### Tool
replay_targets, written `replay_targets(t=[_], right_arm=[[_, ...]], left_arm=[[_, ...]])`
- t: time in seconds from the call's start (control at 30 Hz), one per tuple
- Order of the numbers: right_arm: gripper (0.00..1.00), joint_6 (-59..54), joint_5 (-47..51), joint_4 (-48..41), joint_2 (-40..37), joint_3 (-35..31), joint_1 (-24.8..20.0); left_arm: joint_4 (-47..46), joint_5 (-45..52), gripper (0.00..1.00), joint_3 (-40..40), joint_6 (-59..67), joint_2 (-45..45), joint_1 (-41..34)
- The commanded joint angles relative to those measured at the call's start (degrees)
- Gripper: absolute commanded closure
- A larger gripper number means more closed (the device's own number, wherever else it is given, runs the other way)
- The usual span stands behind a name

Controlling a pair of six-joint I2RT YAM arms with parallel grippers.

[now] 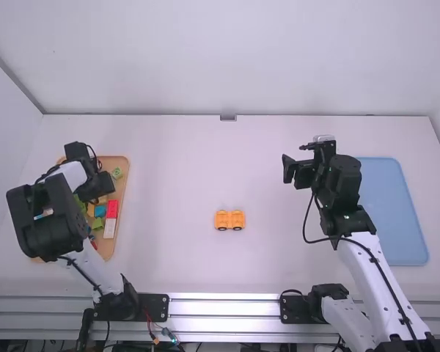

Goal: Assemble lego blocks to make yellow taxi

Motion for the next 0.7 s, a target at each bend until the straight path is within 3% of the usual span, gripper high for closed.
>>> replay_targets(t=[0.0, 0.43, 0.67], right_arm=[[0.01, 0.2, -0.2, 0.1, 0.2, 2.3, 0.2], [0.01, 0.1, -0.2, -0.9, 0.2, 2.3, 0.2], [0.01, 0.1, -0.2, -0.9, 0.2, 2.3, 0.2]], left_arm=[[-0.5, -0.6, 0.41, -0.8, -0.2, 0.4, 0.3], [3.8, -0.8, 0.42, -4.2, 0.0, 0.7, 0.4], [5.8, -0.6, 0.48, -5.5, 0.0, 0.7, 1.6]])
